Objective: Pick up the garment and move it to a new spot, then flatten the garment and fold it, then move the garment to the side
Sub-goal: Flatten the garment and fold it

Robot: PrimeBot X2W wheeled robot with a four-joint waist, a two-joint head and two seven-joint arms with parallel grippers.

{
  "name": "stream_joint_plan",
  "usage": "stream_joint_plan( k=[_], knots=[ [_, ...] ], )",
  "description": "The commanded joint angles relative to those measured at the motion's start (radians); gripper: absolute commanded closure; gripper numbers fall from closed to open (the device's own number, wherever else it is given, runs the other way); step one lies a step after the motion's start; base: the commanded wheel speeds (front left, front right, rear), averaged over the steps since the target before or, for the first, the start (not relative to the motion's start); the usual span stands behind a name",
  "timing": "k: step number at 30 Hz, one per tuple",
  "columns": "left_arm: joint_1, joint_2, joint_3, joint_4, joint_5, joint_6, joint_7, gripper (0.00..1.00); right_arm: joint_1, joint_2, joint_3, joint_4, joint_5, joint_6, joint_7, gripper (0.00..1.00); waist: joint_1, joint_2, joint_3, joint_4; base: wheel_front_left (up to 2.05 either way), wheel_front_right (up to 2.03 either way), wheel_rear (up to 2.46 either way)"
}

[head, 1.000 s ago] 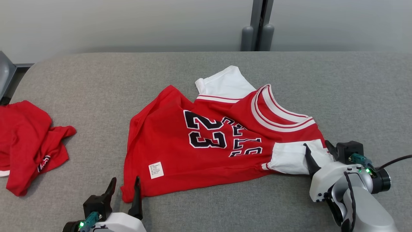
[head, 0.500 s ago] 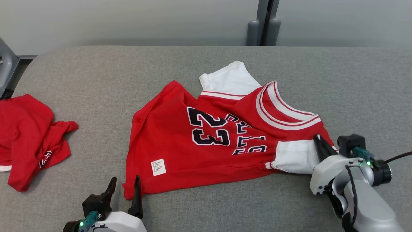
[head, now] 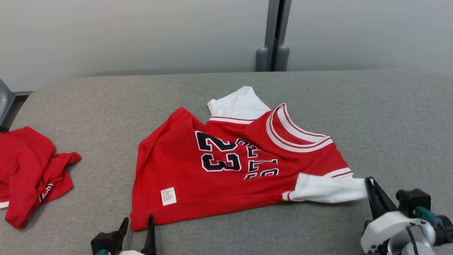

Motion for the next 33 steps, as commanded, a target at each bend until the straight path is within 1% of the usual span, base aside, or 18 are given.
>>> stream_joint_plan(
  k=[1, 5, 8, 10, 19, 24, 25, 26, 27, 28, 29, 30, 31, 33],
  knots=[
    [0.007, 0.004, 0.005, 0.007, -0.014, 0.0, -0.002, 0.0, 0.019, -0.007, -0.005, -0.015, -0.001, 0.0, -0.005, 1.0, 0.0, 0.0, -0.01, -0.011, 0.0, 0.0, 0.0],
    [0.0, 0.004, 0.016, 0.037, -0.056, -0.001, -0.002, 0.0, 0.052, 0.0, -0.002, -0.027, -0.007, 0.0, -0.005, 1.0, 0.0, 0.0, -0.011, -0.021, 0.0, 0.0, 0.0],
    [-0.01, 0.004, 0.03, 0.051, -0.077, 0.001, -0.002, 0.0, 0.059, -0.003, 0.005, -0.009, -0.021, 0.0, -0.005, 1.0, 0.0, 0.0, -0.005, -0.028, 0.0, 0.0, 0.0],
    [-0.02, 0.004, 0.038, 0.054, -0.095, -0.007, -0.002, 0.0, 0.052, -0.005, 0.009, 0.0, -0.024, 0.0, -0.005, 1.0, 0.0, 0.0, 0.003, -0.031, 0.0, 0.0, 0.0],
    [-0.058, 0.004, 0.052, 0.079, -0.121, -0.036, -0.002, 0.0, 0.021, 0.006, 0.017, 0.025, -0.025, 0.0, -0.005, 1.0, 0.0, 0.0, 0.03, -0.042, 0.0, 0.0, 0.0],
    [-0.074, 0.004, 0.048, 0.091, -0.108, -0.044, -0.002, 0.0, 0.008, 0.014, 0.021, 0.028, -0.024, 0.0, -0.005, 1.0, 0.0, 0.0, 0.041, -0.046, 0.0, 0.0, 0.0],
    [-0.076, 0.004, 0.047, 0.093, -0.11, -0.046, -0.002, 0.05, 0.006, 0.014, 0.021, 0.028, -0.023, 0.0, -0.005, 1.0, 0.0, 0.0, 0.043, -0.046, 0.0, 0.0, 0.0],
    [-0.077, 0.004, 0.046, 0.094, -0.107, -0.044, -0.002, 0.2, 0.005, 0.015, 0.02, 0.027, -0.022, 0.0, -0.005, 1.0, 0.0, 0.0, 0.044, -0.046, 0.0, 0.0, 0.0],
    [-0.079, 0.004, 0.046, 0.092, -0.106, -0.044, -0.002, 0.42, 0.004, 0.015, 0.019, 0.026, -0.02, 0.0, -0.005, 1.0, 0.0, 0.0, 0.046, -0.046, 0.0, 0.0, 0.0],
    [-0.082, 0.004, 0.047, 0.088, -0.106, -0.044, -0.002, 0.56, 0.004, 0.015, 0.017, 0.024, -0.018, 0.0, -0.005, 1.0, 0.0, 0.0, 0.047, -0.046, 0.0, 0.0, 0.0],
    [-0.083, 0.004, 0.045, 0.083, -0.096, -0.043, -0.002, 0.76, 0.003, 0.015, 0.016, 0.024, -0.018, 0.0, -0.005, 1.0, 0.0, 0.0, 0.048, -0.046, 0.0, 0.0, 0.0],
    [-0.083, 0.004, 0.045, 0.083, -0.096, -0.043, -0.002, 0.76, 0.003, 0.015, 0.016, 0.024, -0.018, 0.0, -0.005, 1.0, 0.0, 0.0, 0.048, -0.046, 0.0, 0.0, 0.0],
    [-0.083, 0.004, 0.043, 0.085, -0.095, -0.043, -0.002, 1.0, 0.002, 0.014, 0.015, 0.024, -0.017, 0.0, -0.005, 1.0, 0.0, 0.0, 0.049, -0.045, 0.0, 0.0, 0.0],
    [-0.081, 0.005, 0.041, 0.084, -0.091, -0.039, -0.002, 1.0, 0.0, 0.012, 0.013, 0.026, -0.015, 0.0, -0.005, 1.0, 0.0, 0.0, 0.049, -0.044, 0.0, 0.0, 0.0]
  ],
)
